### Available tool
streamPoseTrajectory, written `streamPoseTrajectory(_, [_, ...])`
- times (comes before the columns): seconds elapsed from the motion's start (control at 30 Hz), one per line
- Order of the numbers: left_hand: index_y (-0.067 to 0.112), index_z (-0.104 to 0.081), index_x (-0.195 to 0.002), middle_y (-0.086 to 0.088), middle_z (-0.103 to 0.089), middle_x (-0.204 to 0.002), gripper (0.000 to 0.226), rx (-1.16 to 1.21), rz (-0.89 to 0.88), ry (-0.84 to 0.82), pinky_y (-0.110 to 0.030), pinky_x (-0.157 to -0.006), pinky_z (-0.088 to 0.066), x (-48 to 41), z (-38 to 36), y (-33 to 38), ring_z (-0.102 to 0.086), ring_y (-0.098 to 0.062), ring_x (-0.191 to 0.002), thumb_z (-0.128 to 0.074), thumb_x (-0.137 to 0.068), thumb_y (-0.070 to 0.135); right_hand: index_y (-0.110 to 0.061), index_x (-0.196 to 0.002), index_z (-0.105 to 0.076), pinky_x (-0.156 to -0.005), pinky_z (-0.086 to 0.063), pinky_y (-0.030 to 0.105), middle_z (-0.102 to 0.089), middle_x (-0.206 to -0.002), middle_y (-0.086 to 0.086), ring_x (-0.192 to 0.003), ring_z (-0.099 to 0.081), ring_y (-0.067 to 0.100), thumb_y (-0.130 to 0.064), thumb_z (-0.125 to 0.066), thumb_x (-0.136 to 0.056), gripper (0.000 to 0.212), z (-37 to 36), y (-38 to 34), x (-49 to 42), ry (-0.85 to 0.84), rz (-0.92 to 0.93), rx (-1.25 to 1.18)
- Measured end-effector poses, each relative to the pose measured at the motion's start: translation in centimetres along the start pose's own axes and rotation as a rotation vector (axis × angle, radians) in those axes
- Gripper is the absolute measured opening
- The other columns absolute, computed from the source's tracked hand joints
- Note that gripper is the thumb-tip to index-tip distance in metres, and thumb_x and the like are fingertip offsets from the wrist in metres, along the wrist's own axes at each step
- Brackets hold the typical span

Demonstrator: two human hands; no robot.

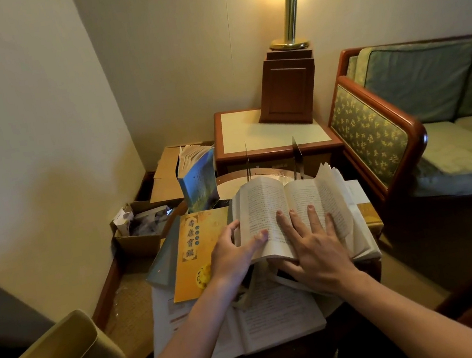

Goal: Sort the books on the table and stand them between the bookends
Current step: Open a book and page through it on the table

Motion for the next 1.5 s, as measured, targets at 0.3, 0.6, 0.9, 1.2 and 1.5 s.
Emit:
streamPoseTrajectory(0.3, [0.023, -0.046, -0.148, 0.000, -0.065, -0.126, 0.093, 0.250, 0.004, -0.138, -0.021, -0.076, -0.059, -0.9, -0.1, 2.6, -0.063, -0.011, -0.109, -0.089, -0.067, 0.007, -0.039, -0.151, 0.027, -0.119, 0.005, 0.064, 0.000, -0.168, 0.003, -0.151, 0.014, 0.038, -0.097, -0.011, -0.074, 0.104, 0.2, 0.1, 0.0, -0.033, -0.038, -0.033])
streamPoseTrajectory(0.6, [0.026, -0.066, -0.129, 0.012, -0.062, -0.125, 0.059, 0.164, -0.038, -0.290, -0.012, -0.079, -0.050, -1.1, -1.1, 4.5, -0.053, 0.000, -0.109, -0.082, -0.076, 0.005, -0.033, -0.158, -0.012, -0.124, -0.001, 0.051, -0.015, -0.166, 0.001, -0.154, -0.001, 0.030, -0.082, -0.001, -0.085, 0.089, 4.9, 1.5, 2.0, 0.110, -0.071, -0.097])
streamPoseTrajectory(0.9, [0.028, -0.065, -0.129, 0.014, -0.054, -0.117, 0.057, 0.120, -0.048, -0.290, -0.012, -0.066, -0.044, -1.0, -1.1, 4.8, -0.048, 0.003, -0.098, -0.081, -0.078, 0.008, -0.023, -0.160, -0.008, -0.118, -0.025, 0.059, -0.027, -0.160, 0.012, -0.150, -0.016, 0.040, -0.043, -0.062, -0.093, 0.088, 6.2, 8.0, 3.8, 0.182, -0.498, -0.476])
streamPoseTrajectory(1.2, [0.032, -0.061, -0.132, 0.020, -0.053, -0.115, 0.062, 0.070, -0.082, -0.272, -0.014, -0.073, -0.045, -0.7, -1.1, 5.2, -0.051, 0.000, -0.105, -0.083, -0.077, 0.013, -0.019, -0.146, -0.046, -0.062, -0.049, 0.016, -0.059, -0.130, 0.002, -0.098, -0.055, 0.010, -0.016, -0.046, -0.104, 0.042, 6.5, 6.6, 3.3, 0.188, -0.387, -0.716])
streamPoseTrajectory(1.5, [0.032, -0.035, -0.151, 0.006, -0.048, -0.136, 0.094, 0.043, -0.115, -0.254, -0.032, -0.090, -0.058, -0.8, -1.0, 4.8, -0.056, -0.017, -0.120, -0.085, -0.074, 0.013, -0.027, -0.157, -0.026, -0.062, -0.053, 0.013, -0.045, -0.145, -0.005, -0.096, -0.055, -0.003, -0.027, -0.061, -0.097, 0.069, 7.5, 2.2, 1.7, 0.208, -0.260, -1.169])
Point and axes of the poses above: each hand's wrist, its own x-axis away from the middle knuckle, its own z-axis out of the back of the hand, y = z × x, the point moved 7 cm from there along -x, towards the middle knuckle
